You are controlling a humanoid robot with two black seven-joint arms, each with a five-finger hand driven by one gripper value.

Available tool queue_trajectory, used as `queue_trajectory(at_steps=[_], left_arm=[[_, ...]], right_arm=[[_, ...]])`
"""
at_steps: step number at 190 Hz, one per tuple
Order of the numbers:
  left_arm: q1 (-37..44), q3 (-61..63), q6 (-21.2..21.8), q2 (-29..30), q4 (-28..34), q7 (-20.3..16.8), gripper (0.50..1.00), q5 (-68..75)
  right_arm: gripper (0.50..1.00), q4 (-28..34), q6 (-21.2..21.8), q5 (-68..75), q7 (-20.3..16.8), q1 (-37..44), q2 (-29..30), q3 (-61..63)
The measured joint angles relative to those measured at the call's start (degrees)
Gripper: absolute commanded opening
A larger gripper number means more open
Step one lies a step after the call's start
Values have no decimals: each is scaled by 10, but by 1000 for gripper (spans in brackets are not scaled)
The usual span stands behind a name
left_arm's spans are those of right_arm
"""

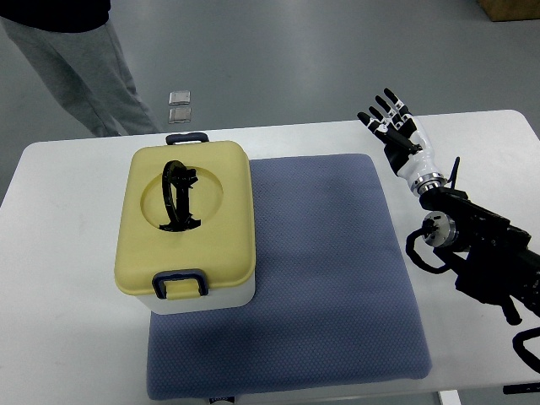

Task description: Open white storage box with right hand

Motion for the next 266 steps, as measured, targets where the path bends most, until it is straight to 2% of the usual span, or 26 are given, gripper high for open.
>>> queue_trajectory(at_steps=[225, 266], left_arm=[[-3, 1, 7, 0, 1, 0, 1000, 0], [-4, 1, 7, 0, 1, 0, 1000, 0]], right_arm=[[930, 5, 0, 0, 0, 4, -12, 3], [930, 8, 2, -2, 0, 27, -20, -1]])
